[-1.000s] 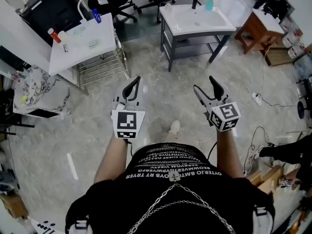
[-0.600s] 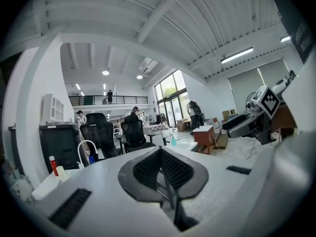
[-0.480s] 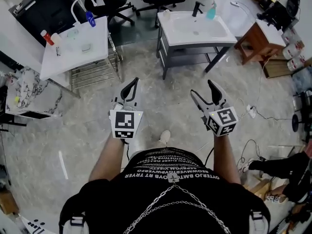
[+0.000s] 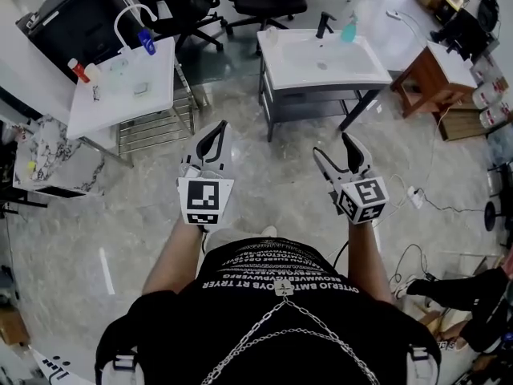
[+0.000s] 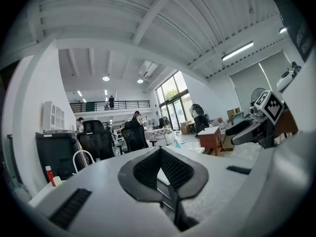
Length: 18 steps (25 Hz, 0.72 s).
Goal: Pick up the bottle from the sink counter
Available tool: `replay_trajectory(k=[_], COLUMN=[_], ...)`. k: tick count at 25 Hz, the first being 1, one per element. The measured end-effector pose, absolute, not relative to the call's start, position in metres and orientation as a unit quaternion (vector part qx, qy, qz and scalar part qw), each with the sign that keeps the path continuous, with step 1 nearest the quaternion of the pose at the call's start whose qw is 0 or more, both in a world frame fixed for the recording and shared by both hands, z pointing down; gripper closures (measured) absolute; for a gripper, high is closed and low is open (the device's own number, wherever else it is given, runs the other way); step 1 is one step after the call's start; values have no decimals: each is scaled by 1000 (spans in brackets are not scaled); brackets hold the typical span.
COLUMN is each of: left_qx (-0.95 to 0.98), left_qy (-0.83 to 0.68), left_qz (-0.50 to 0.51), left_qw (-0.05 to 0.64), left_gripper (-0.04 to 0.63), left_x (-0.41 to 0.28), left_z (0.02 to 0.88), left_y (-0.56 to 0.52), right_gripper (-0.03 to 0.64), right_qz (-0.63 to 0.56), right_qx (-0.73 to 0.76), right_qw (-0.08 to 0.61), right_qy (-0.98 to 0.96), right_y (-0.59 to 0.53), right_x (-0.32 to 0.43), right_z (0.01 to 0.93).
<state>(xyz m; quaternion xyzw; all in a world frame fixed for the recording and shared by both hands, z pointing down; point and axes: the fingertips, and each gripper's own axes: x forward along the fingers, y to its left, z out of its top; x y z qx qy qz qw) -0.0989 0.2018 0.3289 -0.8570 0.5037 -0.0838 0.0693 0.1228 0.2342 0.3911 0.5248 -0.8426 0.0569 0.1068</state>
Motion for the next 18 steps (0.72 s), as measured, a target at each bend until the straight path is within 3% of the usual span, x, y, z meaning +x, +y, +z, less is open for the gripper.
replay_trajectory(k=[18], left_qx=[-865], left_qy=[488], left_qz=[-110], left_qw=[46], left_gripper=[591], left_x=[-75], left_z=[355], left_y=[132], right_gripper=[291], right_qz=[107], right_qx=[508], right_qw=[73], right_qy=[-852], right_y=[152], right_x=[132], right_z=[408])
